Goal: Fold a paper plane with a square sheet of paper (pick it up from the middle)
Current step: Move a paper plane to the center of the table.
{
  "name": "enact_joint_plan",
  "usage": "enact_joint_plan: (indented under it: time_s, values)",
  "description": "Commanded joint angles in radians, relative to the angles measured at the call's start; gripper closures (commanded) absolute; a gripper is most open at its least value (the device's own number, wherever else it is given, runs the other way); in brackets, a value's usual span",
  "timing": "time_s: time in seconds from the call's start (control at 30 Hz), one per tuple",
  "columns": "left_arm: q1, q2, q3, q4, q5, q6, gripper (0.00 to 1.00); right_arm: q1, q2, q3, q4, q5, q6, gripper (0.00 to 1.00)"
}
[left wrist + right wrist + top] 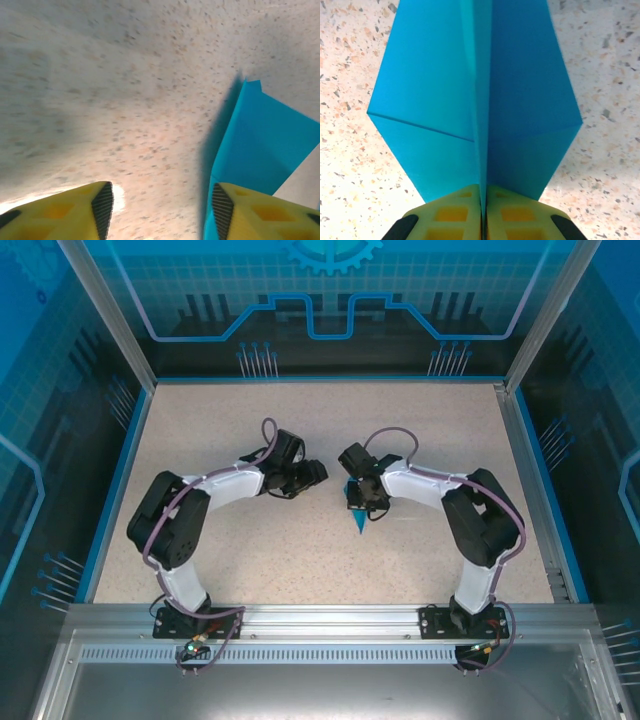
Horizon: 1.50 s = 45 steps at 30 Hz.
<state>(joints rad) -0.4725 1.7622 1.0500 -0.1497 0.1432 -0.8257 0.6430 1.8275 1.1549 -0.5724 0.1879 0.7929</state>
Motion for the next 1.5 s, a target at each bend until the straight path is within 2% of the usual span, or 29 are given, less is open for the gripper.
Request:
enact_joint_plan:
  time_s: [0.0, 0.13, 0.27, 0.5, 0.7, 0.97, 1.17, 1.37, 1.47]
  values:
    - [0.011, -0.047, -0.017, -0.166, -0.173, 0.023, 0.29, 0.021, 0.037, 0.034, -0.044, 0.030, -0.010, 0.91]
    - [0.018, -0.074, -0.026, -0.204, -0.232, 0.027, 0.20, 0.022, 0.058, 0.045, -0.048, 0.030, -0.013, 0.88]
    - [0.018, -0.083, -0.025, -0.212, -0.248, 0.029, 0.16, 0.023, 0.067, 0.046, -0.046, 0.030, -0.009, 0.85]
    - [0.024, -0.096, -0.033, -0.231, -0.289, 0.010, 0.12, 0.023, 0.076, 0.052, -0.051, 0.034, -0.003, 0.84]
    - [0.033, -0.104, -0.042, -0.233, -0.286, 0.006, 0.11, 0.023, 0.073, 0.055, -0.055, 0.037, 0.003, 0.87]
    - [0.035, -0.101, -0.042, -0.233, -0.283, 0.014, 0.10, 0.023, 0.095, 0.043, -0.044, 0.035, 0.014, 0.85]
    - [0.037, -0.106, -0.048, -0.237, -0.284, 0.016, 0.10, 0.023, 0.087, 0.045, -0.047, 0.027, 0.014, 0.88]
    - [0.049, -0.142, -0.064, -0.260, -0.314, 0.026, 0.02, 0.024, 0.004, 0.113, -0.080, 0.041, -0.026, 0.89]
    - [0.065, -0.174, -0.083, -0.275, -0.339, 0.032, 0.02, 0.026, 0.018, 0.177, -0.087, 0.045, -0.056, 0.89]
